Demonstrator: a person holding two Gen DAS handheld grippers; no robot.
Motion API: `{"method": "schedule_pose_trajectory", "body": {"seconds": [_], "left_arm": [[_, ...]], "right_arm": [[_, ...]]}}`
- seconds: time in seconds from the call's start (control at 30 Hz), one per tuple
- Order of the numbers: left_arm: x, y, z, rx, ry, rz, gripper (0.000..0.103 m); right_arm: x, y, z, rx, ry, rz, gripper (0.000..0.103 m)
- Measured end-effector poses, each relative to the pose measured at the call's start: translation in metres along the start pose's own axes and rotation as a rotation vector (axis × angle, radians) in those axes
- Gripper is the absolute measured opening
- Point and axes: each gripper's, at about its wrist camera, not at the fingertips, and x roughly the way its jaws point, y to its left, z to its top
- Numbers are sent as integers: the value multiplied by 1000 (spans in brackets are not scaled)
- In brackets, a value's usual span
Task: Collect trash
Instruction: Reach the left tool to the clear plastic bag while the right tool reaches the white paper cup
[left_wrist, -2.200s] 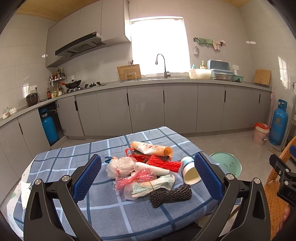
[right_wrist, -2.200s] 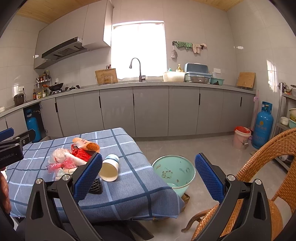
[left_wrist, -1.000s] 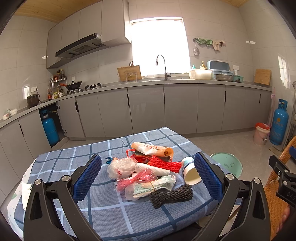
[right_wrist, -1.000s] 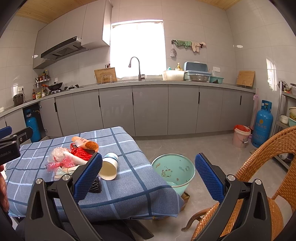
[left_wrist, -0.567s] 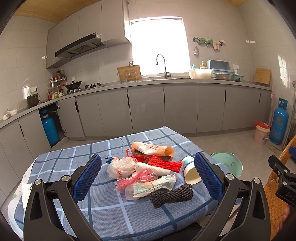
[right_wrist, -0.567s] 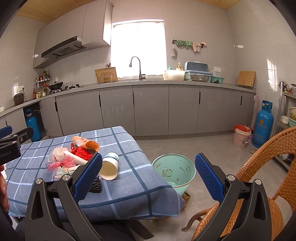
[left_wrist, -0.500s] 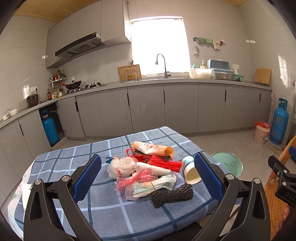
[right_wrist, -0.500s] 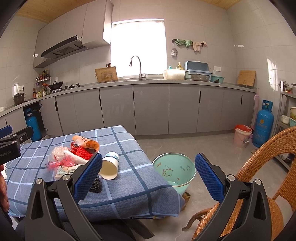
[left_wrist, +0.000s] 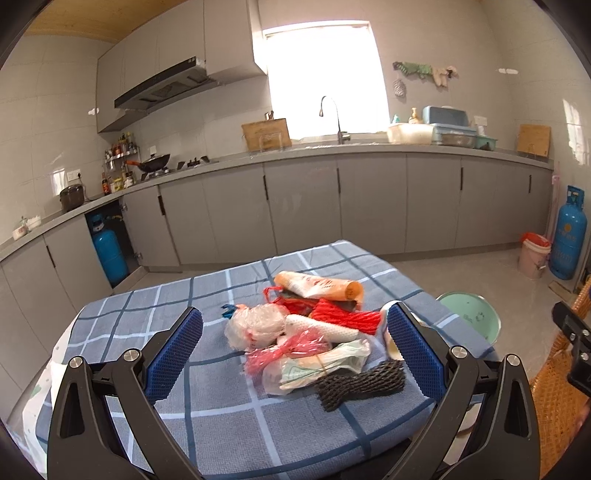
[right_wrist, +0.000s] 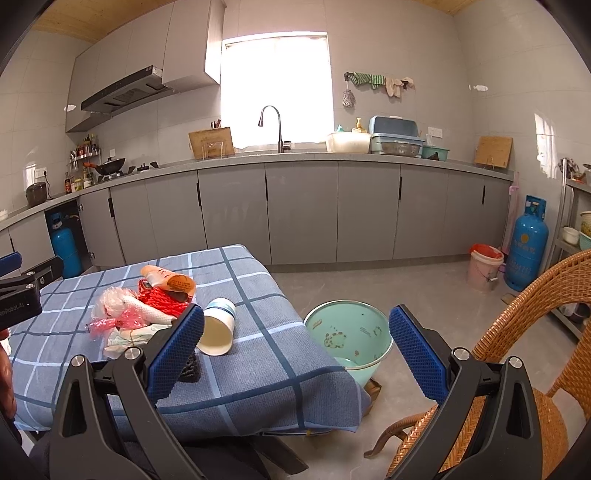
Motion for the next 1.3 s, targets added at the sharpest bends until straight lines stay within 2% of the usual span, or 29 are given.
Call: {"method": "schedule_pose_trajectory", "body": {"seconds": [0.23,0.5,0.73,1.0,1.2,1.3], "left_arm": [[20,14,-6,-7,27,53,99],[62,44,-20,-42,127,112,99],[101,64,-37,-65,214,151,99],[156,75,-48,-62,289,163,98],[195,63,-39,-21,297,135,98],[216,54,-40,0,319,119,92]], "right_arm": [[23,0,-5,-9,25,1,98],[65,7,-7,-9,49,10,98],[110,37,-9,-67,102,49,98],[155,62,-17,-97,163,89,98],[179,74,-21,-102,191,116,98],[188,81,-24,-116,201,123,98]]}}
